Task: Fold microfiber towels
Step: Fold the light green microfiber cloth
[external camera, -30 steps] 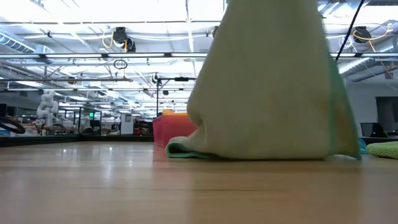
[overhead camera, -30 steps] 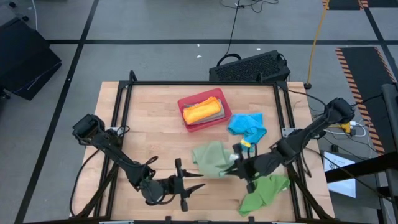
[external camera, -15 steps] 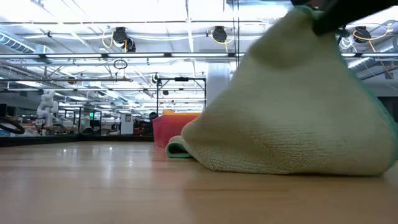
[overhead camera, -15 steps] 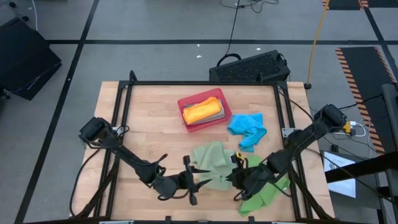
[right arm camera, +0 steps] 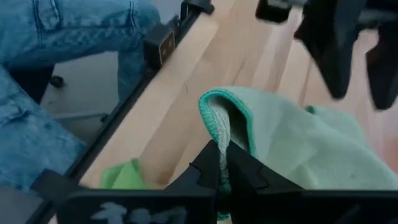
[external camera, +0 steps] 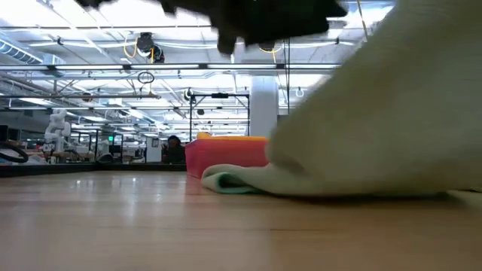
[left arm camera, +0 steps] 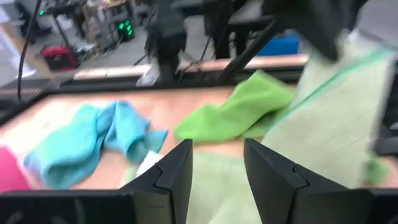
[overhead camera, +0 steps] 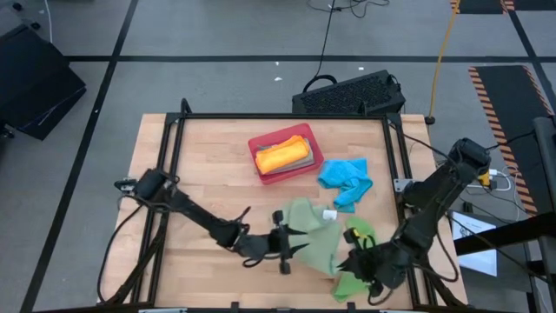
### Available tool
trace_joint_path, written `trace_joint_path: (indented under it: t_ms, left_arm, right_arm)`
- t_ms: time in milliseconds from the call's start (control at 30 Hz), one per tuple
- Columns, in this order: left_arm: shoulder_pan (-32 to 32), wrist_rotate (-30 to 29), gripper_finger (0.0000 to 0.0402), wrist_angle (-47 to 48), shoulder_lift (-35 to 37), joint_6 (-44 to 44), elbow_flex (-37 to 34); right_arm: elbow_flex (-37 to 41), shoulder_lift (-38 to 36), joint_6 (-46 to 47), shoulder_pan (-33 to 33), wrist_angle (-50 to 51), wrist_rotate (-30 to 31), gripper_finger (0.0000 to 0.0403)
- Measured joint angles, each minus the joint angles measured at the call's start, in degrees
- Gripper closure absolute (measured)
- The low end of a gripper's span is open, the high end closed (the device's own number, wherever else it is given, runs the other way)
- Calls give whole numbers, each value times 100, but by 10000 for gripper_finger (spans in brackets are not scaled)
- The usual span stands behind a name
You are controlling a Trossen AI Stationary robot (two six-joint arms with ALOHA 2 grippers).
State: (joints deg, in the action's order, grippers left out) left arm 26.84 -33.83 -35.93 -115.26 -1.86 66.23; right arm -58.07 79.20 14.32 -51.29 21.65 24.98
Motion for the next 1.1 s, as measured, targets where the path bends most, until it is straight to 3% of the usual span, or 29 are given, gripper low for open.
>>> trace_joint_path:
  t_ms: [200,333,467,533,633,767,900,967,1100]
  left_arm:
    - [-484,511,256,325,-520,-746,18]
    - [-655,628,256,1222,-556,-1419,18]
    - [-747,1658,256,2055,-513,-2128,5]
    - [-746,2248,256,1942,-444,-2029,10]
    - [-707,2304,257,1918,-108,-1716,14]
    - [-736,1523,257,2089,505,-1336,21]
    - [-818,821,256,2072,893,-259,30]
    - [-1005,947,253,2148,924,-8,27]
    - [-1601,2096,220,2087,761,104,25]
  right_arm:
    - [16,-10,291,-271,487,54,399]
    - [155,-9,368,-352,587,-5,399]
    - [284,-12,357,-360,602,-287,399]
    - [318,-9,270,-360,687,-274,399]
    - [376,-13,7,-273,730,-267,399]
    - [427,-11,41,-113,729,-452,399]
    - [436,-11,-8,12,729,-884,399]
    - [436,-11,-12,76,732,-879,399]
    - [438,-11,51,156,717,-836,399]
